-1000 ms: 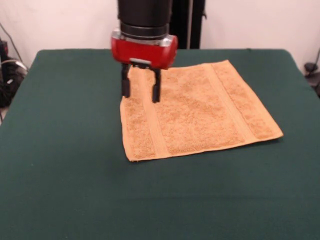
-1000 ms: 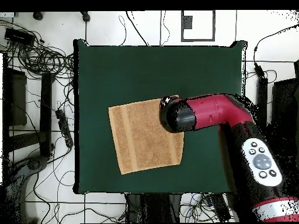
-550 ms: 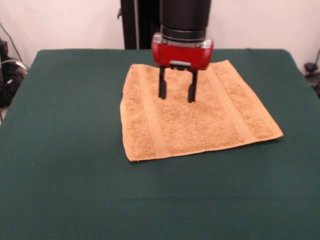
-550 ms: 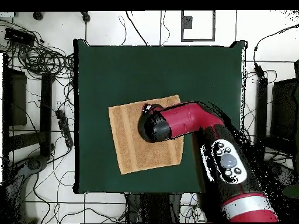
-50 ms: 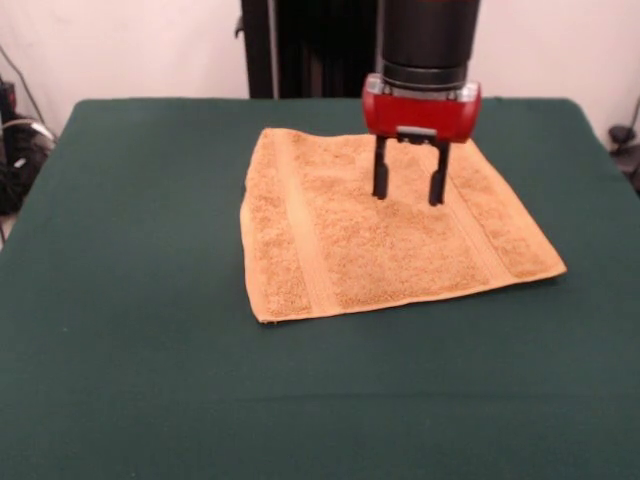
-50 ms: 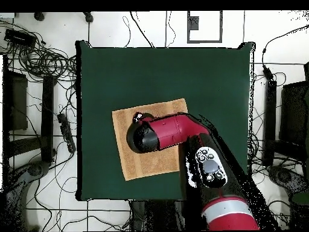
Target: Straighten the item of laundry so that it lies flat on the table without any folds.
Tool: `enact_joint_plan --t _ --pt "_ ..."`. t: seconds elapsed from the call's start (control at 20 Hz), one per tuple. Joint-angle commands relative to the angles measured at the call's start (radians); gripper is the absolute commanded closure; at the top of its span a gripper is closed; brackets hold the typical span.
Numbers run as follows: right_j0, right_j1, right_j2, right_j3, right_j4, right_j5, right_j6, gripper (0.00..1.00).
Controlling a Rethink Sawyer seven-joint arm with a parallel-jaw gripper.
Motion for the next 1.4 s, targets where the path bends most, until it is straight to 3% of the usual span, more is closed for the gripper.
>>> enact_joint_plan --t 0.05,0.6,1.1,1.4 --pt "0.101 0.11 -0.084 0.086 0.119 -0.088 0.309 0.0" --pt "0.256 0.263 -0.198 0.007 0.293 -0.228 0.325 0.0" --pt "0.332 0.416 -0.245 -0.101 0.433 -0.311 0.271 0.0" --pt "0.342 0.519 -0.221 -0.203 0.505 -0.339 0.226 0.0"
